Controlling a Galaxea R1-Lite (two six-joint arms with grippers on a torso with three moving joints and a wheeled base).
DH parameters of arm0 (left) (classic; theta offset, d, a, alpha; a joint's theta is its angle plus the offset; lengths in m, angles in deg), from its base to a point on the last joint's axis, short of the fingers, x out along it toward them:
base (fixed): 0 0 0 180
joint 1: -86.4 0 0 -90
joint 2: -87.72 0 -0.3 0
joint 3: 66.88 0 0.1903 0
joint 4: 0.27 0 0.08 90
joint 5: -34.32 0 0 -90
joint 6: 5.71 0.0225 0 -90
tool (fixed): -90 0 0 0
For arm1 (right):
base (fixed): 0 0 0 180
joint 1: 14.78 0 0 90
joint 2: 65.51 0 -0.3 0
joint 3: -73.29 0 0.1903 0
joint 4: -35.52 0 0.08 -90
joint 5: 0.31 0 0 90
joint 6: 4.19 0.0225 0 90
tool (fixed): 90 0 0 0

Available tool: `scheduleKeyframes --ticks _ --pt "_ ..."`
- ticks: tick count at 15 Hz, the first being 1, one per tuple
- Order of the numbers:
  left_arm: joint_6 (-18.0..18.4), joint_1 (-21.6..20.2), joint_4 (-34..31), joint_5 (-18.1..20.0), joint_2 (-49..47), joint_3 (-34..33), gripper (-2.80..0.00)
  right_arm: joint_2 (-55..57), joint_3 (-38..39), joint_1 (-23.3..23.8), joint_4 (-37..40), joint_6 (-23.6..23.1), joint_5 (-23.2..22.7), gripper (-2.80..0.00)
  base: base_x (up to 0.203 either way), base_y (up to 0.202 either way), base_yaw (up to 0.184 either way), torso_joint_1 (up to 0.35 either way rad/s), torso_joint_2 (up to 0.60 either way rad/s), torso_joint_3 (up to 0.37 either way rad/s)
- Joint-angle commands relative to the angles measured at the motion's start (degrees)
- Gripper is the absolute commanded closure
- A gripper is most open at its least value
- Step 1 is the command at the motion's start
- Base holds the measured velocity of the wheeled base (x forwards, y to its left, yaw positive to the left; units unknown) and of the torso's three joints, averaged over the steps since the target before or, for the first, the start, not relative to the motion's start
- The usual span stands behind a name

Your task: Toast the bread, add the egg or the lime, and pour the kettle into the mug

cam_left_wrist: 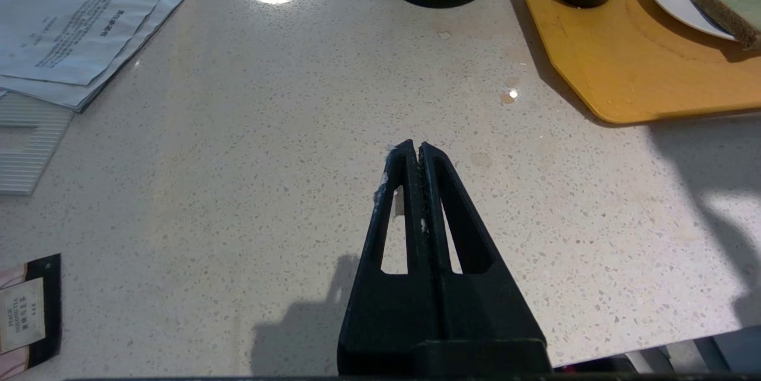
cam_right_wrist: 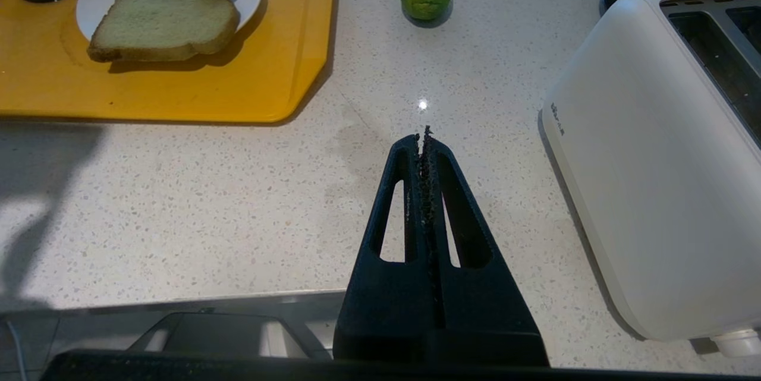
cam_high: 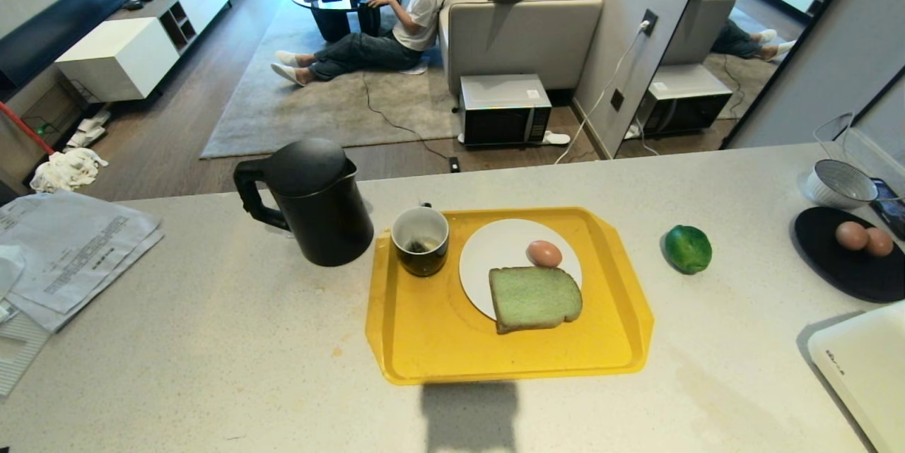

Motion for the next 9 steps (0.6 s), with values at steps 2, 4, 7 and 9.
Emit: scheduleKeyframes --ticks 2,4,7,9 --pt "-0.14 -0.07 0.0 -0.39 -0.07 -0.01 0.0 -0.06 0.09 0.0 -0.01 0.0 -0.01 0.0 0.0 0.0 0.0 0.0 0.0 0.0" --pt "-0.14 -0.05 0.0 -0.36 0.0 -0.01 0.0 -0.06 0.09 0.0 -0.01 0.0 -0.01 0.0 0.0 0.0 0.0 0.0 0.0 0.0" --pt "-0.14 -0.06 0.0 -0.33 0.01 -0.01 0.0 -0.06 0.09 0.0 -0.01 0.0 -0.01 0.0 0.0 0.0 0.0 0.0 0.0 0.0" --pt "-0.14 -0.07 0.0 -0.29 0.01 -0.01 0.0 -0.06 0.09 0.0 -0.01 0.0 -0.01 0.0 0.0 0.0 0.0 0.0 0.0 0.0"
